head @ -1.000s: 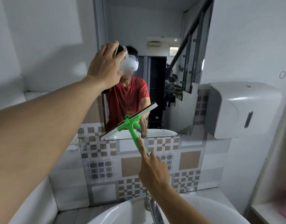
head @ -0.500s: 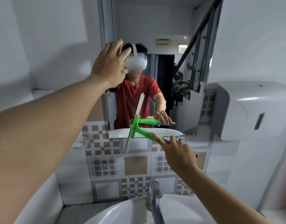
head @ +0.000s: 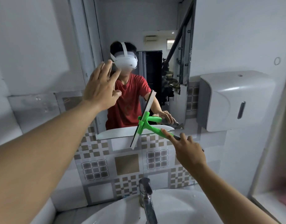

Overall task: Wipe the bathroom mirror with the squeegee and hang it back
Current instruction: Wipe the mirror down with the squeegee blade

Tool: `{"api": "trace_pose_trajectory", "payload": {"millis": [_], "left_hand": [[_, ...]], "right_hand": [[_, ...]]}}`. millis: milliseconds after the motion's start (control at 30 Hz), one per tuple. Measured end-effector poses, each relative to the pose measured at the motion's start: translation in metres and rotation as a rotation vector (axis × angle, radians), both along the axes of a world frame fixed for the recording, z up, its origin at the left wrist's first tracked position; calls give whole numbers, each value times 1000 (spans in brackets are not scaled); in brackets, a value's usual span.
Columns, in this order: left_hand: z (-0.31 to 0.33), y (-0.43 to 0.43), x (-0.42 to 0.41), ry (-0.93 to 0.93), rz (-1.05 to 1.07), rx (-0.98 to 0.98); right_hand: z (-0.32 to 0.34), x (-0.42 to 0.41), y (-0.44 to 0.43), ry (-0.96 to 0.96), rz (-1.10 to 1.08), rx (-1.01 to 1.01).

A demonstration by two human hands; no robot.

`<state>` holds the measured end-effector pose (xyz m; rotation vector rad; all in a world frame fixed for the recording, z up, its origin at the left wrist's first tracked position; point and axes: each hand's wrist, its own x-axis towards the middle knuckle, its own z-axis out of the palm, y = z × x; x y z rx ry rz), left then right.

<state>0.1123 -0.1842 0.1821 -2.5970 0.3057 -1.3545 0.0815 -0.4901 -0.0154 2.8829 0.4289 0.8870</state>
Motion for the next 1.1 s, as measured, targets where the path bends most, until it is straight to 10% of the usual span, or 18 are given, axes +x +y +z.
{"api": "trace_pose_trajectory", "payload": {"millis": [1100], "left_hand": [[-60,-18,3,118,6,-14]], "right_hand": [[-72,-34,37,403,-123,735]]}}
